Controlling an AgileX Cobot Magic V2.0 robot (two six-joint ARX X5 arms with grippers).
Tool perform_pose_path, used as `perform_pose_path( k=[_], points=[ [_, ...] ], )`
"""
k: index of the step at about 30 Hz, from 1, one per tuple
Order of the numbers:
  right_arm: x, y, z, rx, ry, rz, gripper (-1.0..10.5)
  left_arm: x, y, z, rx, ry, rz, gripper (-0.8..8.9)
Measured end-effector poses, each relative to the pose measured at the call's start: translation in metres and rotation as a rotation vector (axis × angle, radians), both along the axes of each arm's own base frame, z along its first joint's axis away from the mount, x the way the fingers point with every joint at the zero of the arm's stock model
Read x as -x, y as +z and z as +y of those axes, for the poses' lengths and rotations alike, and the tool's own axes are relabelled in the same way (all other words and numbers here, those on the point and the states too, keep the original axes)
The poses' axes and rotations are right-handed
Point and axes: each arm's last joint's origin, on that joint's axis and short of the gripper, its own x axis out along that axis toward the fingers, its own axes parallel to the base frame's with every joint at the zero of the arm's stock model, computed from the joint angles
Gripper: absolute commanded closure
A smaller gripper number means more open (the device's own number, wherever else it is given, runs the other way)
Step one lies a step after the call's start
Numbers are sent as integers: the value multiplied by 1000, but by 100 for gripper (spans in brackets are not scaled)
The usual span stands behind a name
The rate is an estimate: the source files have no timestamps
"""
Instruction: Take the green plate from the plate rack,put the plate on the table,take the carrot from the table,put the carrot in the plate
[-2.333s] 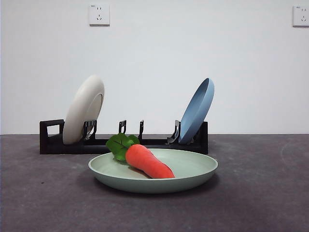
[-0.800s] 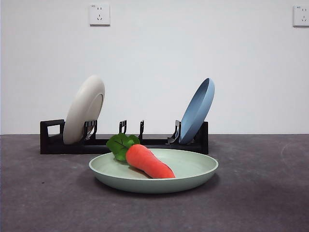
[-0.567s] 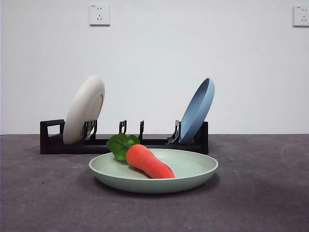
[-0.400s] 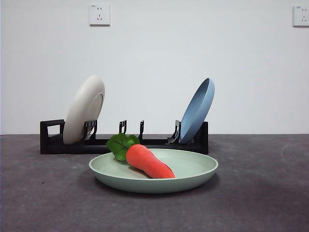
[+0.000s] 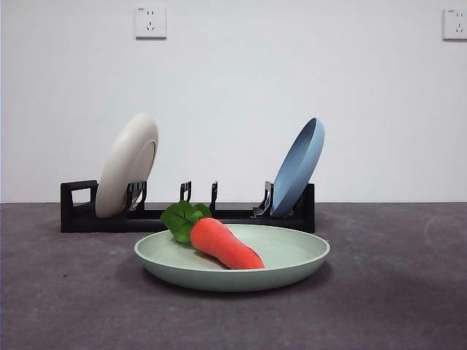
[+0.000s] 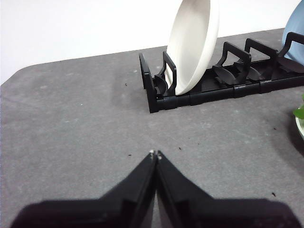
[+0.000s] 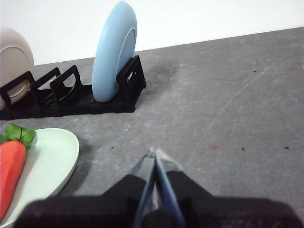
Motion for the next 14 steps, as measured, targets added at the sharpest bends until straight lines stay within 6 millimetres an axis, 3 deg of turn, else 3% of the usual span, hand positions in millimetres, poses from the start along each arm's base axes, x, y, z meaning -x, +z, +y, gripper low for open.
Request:
perform_pose_path(
  k=[14],
  points=[
    [0, 0, 0, 0, 0, 0, 941, 0, 0, 0, 0, 0, 0, 816]
  ],
)
